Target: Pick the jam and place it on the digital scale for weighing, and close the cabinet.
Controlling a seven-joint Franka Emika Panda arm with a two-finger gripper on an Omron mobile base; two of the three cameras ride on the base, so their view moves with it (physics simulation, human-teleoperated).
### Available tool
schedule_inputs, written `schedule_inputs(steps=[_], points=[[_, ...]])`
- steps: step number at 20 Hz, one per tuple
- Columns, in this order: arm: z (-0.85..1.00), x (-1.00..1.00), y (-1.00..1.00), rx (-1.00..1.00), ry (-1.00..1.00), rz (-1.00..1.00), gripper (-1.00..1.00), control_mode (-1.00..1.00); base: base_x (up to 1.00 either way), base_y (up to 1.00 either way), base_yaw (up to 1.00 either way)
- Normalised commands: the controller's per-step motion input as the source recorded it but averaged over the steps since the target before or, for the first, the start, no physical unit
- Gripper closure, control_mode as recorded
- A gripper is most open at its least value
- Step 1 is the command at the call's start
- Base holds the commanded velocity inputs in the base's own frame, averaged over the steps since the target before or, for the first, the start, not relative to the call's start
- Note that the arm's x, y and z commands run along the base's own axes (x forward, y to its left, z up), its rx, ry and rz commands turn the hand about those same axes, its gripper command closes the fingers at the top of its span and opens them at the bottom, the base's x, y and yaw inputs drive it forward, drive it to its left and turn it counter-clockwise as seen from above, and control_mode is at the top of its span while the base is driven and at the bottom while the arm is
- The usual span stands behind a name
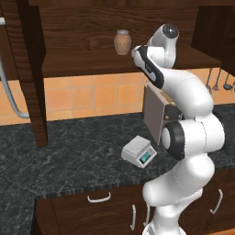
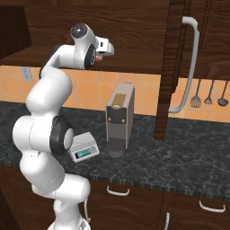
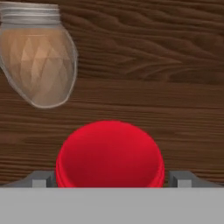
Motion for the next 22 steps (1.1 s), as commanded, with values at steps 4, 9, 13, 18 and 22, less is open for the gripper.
schedule_inputs(steps=[4, 9, 13, 18, 22], points=[[-0.31, 0.33, 0.18, 0.0, 0.0, 0.0, 1.0, -1.0, 0.0, 0.0, 0.0], [-0.44, 0.0, 0.12, 0.0, 0.0, 0.0, 1.0, -1.0, 0.0, 0.0, 0.0], [-0.26, -0.77, 0.04, 0.07, -0.01, 0.02, 1.0, -1.0, 0.0, 0.0, 0.0], [0.01, -1.0, 0.0, 0.13, 0.0, 0.04, 1.0, -1.0, 0.0, 0.0, 0.0], [0.1, -1.0, 0.0, 0.02, -0.07, 0.12, 1.0, -1.0, 0.0, 0.0, 0.0]])
